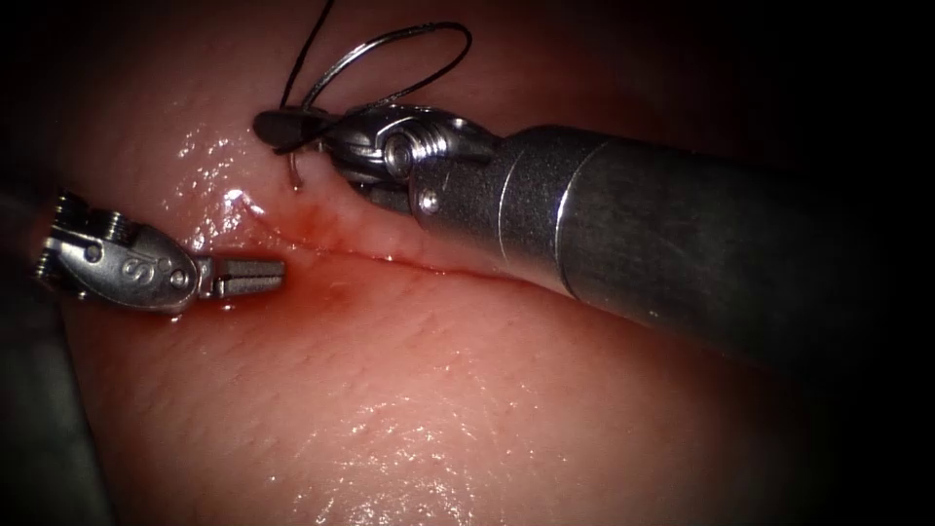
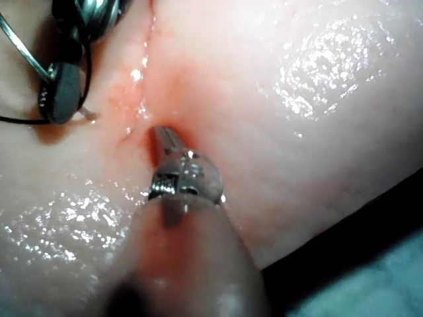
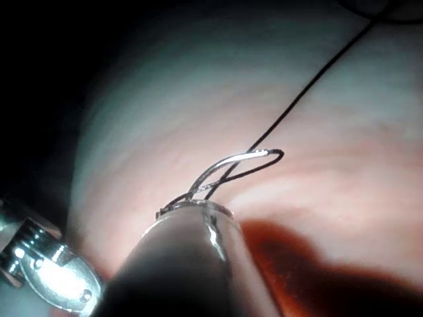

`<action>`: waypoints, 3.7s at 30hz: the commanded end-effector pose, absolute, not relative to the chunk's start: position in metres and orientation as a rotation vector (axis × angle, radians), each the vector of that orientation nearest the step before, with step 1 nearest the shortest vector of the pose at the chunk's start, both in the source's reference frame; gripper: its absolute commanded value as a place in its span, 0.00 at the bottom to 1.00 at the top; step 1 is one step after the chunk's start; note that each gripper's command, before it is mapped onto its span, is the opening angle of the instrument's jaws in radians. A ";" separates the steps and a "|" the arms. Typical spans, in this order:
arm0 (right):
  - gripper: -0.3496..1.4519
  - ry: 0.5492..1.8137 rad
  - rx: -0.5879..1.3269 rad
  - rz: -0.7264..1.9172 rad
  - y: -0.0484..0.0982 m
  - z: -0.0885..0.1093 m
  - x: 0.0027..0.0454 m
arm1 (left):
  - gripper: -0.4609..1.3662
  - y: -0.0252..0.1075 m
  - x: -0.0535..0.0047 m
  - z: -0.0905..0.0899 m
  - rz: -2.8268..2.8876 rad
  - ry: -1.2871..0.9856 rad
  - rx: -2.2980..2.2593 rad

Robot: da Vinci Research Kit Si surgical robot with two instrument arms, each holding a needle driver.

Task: Wound Closure
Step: Use the right gripper to insert the needle through the top of the skin

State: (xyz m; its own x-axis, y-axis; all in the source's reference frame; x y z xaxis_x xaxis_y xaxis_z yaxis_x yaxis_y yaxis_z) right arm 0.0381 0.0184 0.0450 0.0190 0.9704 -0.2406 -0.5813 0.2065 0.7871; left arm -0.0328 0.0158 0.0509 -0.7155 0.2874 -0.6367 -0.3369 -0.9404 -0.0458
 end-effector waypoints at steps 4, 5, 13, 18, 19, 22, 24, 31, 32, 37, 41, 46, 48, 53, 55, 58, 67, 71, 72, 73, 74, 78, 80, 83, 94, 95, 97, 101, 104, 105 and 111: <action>0.38 0.941 0.406 1.194 0.021 0.045 0.0379 | 0.06 0.016 -0.0329 0.051 2.639 0.093 -0.963; 0.54 0.947 0.346 1.147 0.021 0.046 0.0377 | 0.06 0.016 -0.0329 0.051 2.639 0.093 -0.962; 0.83 0.924 -0.001 0.865 0.022 0.048 0.0358 | 0.06 0.016 -0.0329 0.050 2.636 0.092 -0.965; 0.87 0.979 0.082 0.816 0.022 0.049 0.0328 | 0.06 0.016 -0.0330 0.050 2.641 0.096 -0.965; 0.88 0.980 0.086 0.813 0.022 0.049 0.0327 | 0.06 0.016 -0.0330 0.050 2.641 0.096 -0.965; 0.90 1.040 0.122 0.781 0.023 0.049 0.0320 | 0.06 0.016 -0.0331 0.050 2.641 0.096 -0.964; 0.89 1.121 0.165 0.739 0.023 0.049 0.0318 | 0.06 0.016 -0.0331 0.050 2.641 0.096 -0.964; 0.89 1.263 0.313 0.772 0.022 0.049 0.0329 | 0.06 0.016 -0.0332 0.050 2.646 0.099 -0.965; 0.89 1.266 0.319 0.778 0.021 0.049 0.0332 | 0.06 0.016 -0.0332 0.050 2.646 0.099 -0.965; 0.89 1.279 0.278 0.796 0.021 0.050 0.0329 | 0.06 0.016 -0.0331 0.050 2.646 0.097 -0.965; 0.89 1.291 0.270 0.790 0.021 0.051 0.0318 | 0.06 0.016 -0.0331 0.050 2.646 0.094 -0.965; 0.89 1.385 0.274 0.815 0.020 0.052 0.0304 | 0.06 0.016 -0.0331 0.050 2.647 0.101 -0.973; 0.89 1.418 0.292 0.839 0.020 0.052 0.0302 | 0.06 0.016 -0.0331 0.050 2.647 0.100 -0.973; 0.88 1.517 0.339 0.895 0.020 0.052 0.0295 | 0.06 0.016 -0.0331 0.050 2.647 0.100 -0.973; 0.88 1.522 0.339 0.910 0.020 0.053 0.0293 | 0.06 0.016 -0.0331 0.050 2.647 0.100 -0.972; 0.87 1.547 0.353 0.950 0.020 0.053 0.0291 | 0.06 0.016 -0.0331 0.050 2.647 0.100 -0.972; 0.86 1.665 0.386 1.045 0.023 0.055 0.0291 | 0.06 0.016 -0.0331 0.050 2.647 0.100 -0.972; 0.87 1.707 0.391 1.060 0.023 0.054 0.0292 | 0.06 0.016 -0.0331 0.050 2.647 0.100 -0.972; 0.87 1.715 0.392 1.062 0.023 0.054 0.0292 | 0.06 0.016 -0.0331 0.050 2.647 0.100 -0.972; 0.86 1.720 0.390 1.067 0.023 0.053 0.0292 | 0.06 0.016 -0.0331 0.050 2.647 0.100 -0.972; 0.87 1.732 0.395 1.065 0.024 0.053 0.0292 | 0.06 0.016 -0.0332 0.050 2.652 0.104 -0.973; 0.86 1.730 0.421 1.047 0.024 0.052 0.0294 | 0.06 0.016 -0.0332 0.050 2.652 0.104 -0.973; 0.86 1.730 0.426 1.043 0.024 0.052 0.0295 | 0.06 0.016 -0.0332 0.050 2.652 0.104 -0.973; 0.86 1.732 0.435 1.020 0.023 0.052 0.0299 | 0.06 0.016 -0.0332 0.050 2.652 0.104 -0.973; 0.74 1.732 0.427 0.944 0.023 0.051 0.0311 | 0.06 0.016 -0.0332 0.050 2.652 0.104 -0.973; 0.58 1.735 0.428 0.916 0.023 0.051 0.0312 | 0.06 0.016 -0.0332 0.050 2.652 0.104 -0.973; 0.12 1.741 0.422 0.872 0.023 0.051 0.0314 | 0.06 0.016 -0.0332 0.050 2.652 0.103 -0.973; 0.00 1.746 0.361 0.810 0.023 0.051 0.0316 | 0.06 0.016 -0.0332 0.050 2.652 0.103 -0.973; 0.00 1.736 0.285 0.773 0.023 0.051 0.0317 | 0.06 0.016 -0.0332 0.050 2.652 0.103 -0.972; 0.00 1.732 0.275 0.767 0.024 0.051 0.0318 | 0.06 0.016 -0.0332 0.050 2.652 0.103 -0.972; 0.00 1.682 0.174 0.707 0.025 0.050 0.0321 | 0.06 0.016 -0.0333 0.050 2.651 0.104 -0.972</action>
State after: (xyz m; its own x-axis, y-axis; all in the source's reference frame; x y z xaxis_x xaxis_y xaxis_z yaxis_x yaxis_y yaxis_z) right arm 0.0324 0.0249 0.0492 -0.2316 0.4698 -0.8519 -0.2661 0.8117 0.5200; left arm -0.0333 0.0160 0.0499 -0.7199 0.2667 -0.6408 -0.3208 -0.9466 -0.0336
